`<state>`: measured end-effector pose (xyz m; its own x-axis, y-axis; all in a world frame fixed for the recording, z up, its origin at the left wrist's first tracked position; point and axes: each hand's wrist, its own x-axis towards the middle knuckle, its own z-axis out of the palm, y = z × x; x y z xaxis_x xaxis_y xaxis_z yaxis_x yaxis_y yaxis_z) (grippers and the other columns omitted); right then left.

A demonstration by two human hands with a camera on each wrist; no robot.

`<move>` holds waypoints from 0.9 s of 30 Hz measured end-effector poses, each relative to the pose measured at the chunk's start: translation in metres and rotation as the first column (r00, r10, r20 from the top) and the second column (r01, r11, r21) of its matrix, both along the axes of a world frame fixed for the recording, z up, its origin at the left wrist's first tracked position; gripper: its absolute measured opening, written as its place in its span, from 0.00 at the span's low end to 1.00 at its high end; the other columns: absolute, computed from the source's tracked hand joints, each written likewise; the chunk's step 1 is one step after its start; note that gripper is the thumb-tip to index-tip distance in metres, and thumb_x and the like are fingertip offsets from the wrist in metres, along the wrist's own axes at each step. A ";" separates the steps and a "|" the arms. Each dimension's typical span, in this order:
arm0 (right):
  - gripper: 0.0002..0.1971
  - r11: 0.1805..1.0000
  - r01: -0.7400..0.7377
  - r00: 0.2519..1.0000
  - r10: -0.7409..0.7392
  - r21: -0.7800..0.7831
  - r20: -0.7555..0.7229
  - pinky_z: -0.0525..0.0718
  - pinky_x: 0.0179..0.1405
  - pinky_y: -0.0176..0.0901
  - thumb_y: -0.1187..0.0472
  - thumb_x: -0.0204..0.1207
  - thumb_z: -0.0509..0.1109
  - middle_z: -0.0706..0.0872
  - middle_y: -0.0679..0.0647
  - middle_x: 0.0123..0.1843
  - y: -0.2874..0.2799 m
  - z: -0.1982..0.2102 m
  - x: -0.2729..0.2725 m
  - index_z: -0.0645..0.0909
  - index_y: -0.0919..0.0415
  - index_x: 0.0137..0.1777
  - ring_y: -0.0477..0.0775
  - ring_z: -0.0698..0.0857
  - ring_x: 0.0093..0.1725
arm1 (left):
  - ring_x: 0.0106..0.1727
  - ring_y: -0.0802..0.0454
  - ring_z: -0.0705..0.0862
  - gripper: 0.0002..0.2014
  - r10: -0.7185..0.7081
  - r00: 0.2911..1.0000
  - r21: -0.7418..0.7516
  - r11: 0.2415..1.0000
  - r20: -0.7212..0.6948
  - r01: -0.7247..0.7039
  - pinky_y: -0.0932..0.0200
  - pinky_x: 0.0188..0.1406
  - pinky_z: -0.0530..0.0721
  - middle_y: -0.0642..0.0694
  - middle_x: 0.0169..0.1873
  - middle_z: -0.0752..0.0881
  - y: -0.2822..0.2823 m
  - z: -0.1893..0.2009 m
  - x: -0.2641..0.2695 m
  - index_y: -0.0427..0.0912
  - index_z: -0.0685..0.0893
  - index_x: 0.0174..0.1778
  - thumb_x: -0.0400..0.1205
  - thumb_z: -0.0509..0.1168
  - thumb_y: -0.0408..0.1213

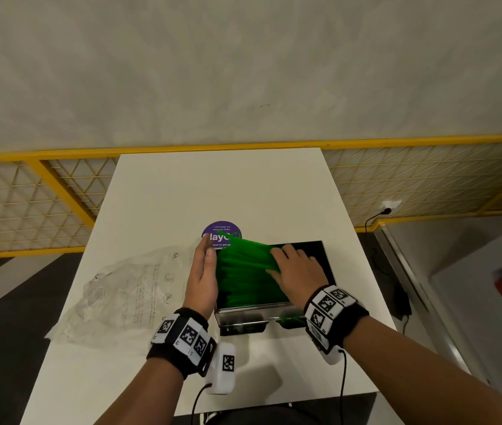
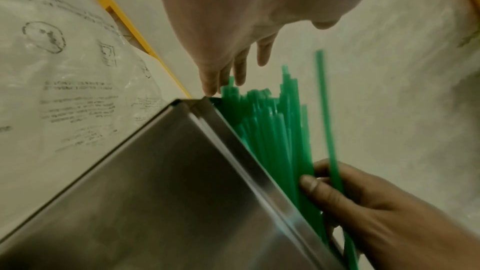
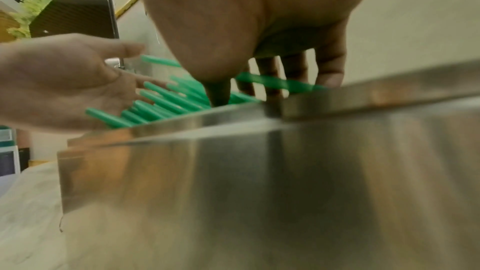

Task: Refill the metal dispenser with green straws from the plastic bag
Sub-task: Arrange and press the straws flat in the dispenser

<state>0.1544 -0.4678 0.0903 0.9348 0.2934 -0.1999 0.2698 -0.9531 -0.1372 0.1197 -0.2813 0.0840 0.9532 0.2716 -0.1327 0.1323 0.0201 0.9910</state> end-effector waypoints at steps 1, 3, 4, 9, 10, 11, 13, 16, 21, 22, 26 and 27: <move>0.25 1.000 0.023 0.999 -0.023 0.000 -0.028 0.73 0.63 0.56 0.43 0.83 0.55 0.70 0.57 0.72 0.001 0.000 0.000 0.62 0.54 0.76 0.62 0.73 0.68 | 0.75 0.59 0.70 0.21 -0.007 1.000 0.006 1.000 0.001 0.007 0.63 0.72 0.66 0.54 0.74 0.72 -0.002 0.001 0.000 0.52 0.65 0.78 0.88 0.49 0.45; 0.29 0.998 0.048 0.996 -0.045 0.031 -0.075 0.72 0.67 0.57 0.40 0.81 0.58 0.69 0.56 0.74 -0.001 -0.001 0.002 0.61 0.54 0.78 0.61 0.70 0.71 | 0.68 0.68 0.72 0.20 -0.018 1.000 0.020 1.000 0.011 0.018 0.75 0.64 0.69 0.61 0.68 0.73 -0.006 0.007 0.001 0.53 0.63 0.78 0.88 0.51 0.42; 0.31 0.996 0.046 0.996 -0.039 0.079 -0.085 0.70 0.69 0.58 0.40 0.79 0.60 0.68 0.56 0.75 -0.004 -0.001 0.003 0.61 0.53 0.78 0.60 0.69 0.72 | 0.64 0.71 0.73 0.21 -0.024 1.000 0.028 0.999 0.012 0.024 0.80 0.58 0.70 0.64 0.64 0.73 -0.008 0.009 0.001 0.53 0.62 0.78 0.88 0.51 0.41; 0.40 0.934 0.029 0.983 0.037 0.357 -0.177 0.67 0.76 0.56 0.45 0.75 0.70 0.59 0.54 0.80 -0.012 -0.003 0.006 0.55 0.53 0.82 0.58 0.63 0.77 | 0.77 0.54 0.69 0.31 -0.119 0.993 0.157 0.980 -0.020 0.121 0.56 0.75 0.69 0.49 0.77 0.69 -0.016 0.004 0.001 0.47 0.56 0.82 0.84 0.57 0.50; 0.40 0.937 0.013 0.981 0.055 0.349 -0.184 0.67 0.76 0.56 0.45 0.75 0.70 0.58 0.53 0.80 -0.012 -0.005 0.006 0.54 0.53 0.82 0.58 0.63 0.77 | 0.79 0.53 0.66 0.31 -0.128 0.991 0.196 0.972 -0.026 0.130 0.54 0.77 0.66 0.48 0.79 0.66 -0.016 0.003 0.002 0.47 0.56 0.82 0.84 0.57 0.50; 0.40 0.945 -0.015 0.982 0.076 0.325 -0.174 0.68 0.75 0.56 0.45 0.75 0.69 0.58 0.53 0.79 -0.012 -0.008 0.006 0.54 0.52 0.82 0.58 0.64 0.76 | 0.80 0.53 0.63 0.32 -0.121 0.992 0.234 0.965 -0.022 0.122 0.52 0.79 0.64 0.48 0.80 0.64 -0.014 0.002 0.003 0.47 0.55 0.82 0.84 0.56 0.51; 0.38 0.953 -0.062 0.980 0.114 0.297 -0.162 0.67 0.75 0.56 0.44 0.76 0.68 0.61 0.52 0.77 -0.015 -0.010 0.005 0.56 0.50 0.82 0.56 0.64 0.76 | 0.82 0.55 0.58 0.34 -0.090 0.996 0.299 0.951 0.026 0.078 0.49 0.82 0.60 0.49 0.81 0.60 -0.010 0.001 0.002 0.48 0.54 0.82 0.81 0.55 0.54; 0.39 0.888 0.022 0.957 0.114 0.460 -0.265 0.64 0.79 0.52 0.43 0.75 0.70 0.59 0.51 0.80 -0.022 -0.014 -0.001 0.57 0.49 0.82 0.53 0.61 0.79 | 0.84 0.55 0.53 0.38 -0.103 0.991 0.369 0.927 0.091 0.063 0.49 0.83 0.55 0.48 0.83 0.55 -0.008 -0.005 -0.001 0.49 0.52 0.83 0.78 0.53 0.60; 0.39 0.924 -0.027 0.947 0.146 0.382 -0.285 0.58 0.81 0.57 0.41 0.76 0.67 0.53 0.49 0.85 -0.020 -0.023 -0.005 0.53 0.46 0.83 0.55 0.53 0.83 | 0.81 0.59 0.45 0.40 -0.325 0.943 0.507 0.802 -0.072 0.316 0.48 0.84 0.48 0.51 0.83 0.51 -0.016 -0.008 -0.007 0.50 0.42 0.83 0.82 0.58 0.56; 0.36 0.931 -0.028 0.957 0.130 0.364 -0.258 0.59 0.81 0.58 0.41 0.78 0.65 0.55 0.49 0.84 -0.017 -0.024 -0.005 0.55 0.45 0.83 0.55 0.56 0.83 | 0.83 0.55 0.46 0.39 -0.342 0.935 0.525 0.781 -0.094 0.338 0.46 0.84 0.46 0.51 0.83 0.52 -0.016 -0.008 -0.008 0.50 0.42 0.83 0.83 0.58 0.54; 0.30 0.899 0.012 0.983 0.069 0.438 -0.168 0.60 0.81 0.54 0.42 0.79 0.63 0.60 0.52 0.82 -0.014 -0.016 -0.005 0.62 0.43 0.80 0.54 0.58 0.81 | 0.84 0.50 0.48 0.42 -0.235 0.972 0.644 0.745 0.014 0.171 0.44 0.83 0.47 0.45 0.83 0.53 -0.007 -0.006 -0.007 0.48 0.47 0.83 0.76 0.51 0.64; 0.31 0.882 0.025 0.982 0.066 0.470 -0.175 0.58 0.81 0.51 0.44 0.78 0.66 0.59 0.51 0.82 -0.018 -0.012 -0.004 0.62 0.44 0.80 0.53 0.57 0.82 | 0.84 0.50 0.49 0.43 -0.209 0.976 0.653 0.747 0.055 0.123 0.46 0.83 0.49 0.43 0.83 0.53 -0.004 0.000 -0.005 0.47 0.49 0.83 0.75 0.50 0.64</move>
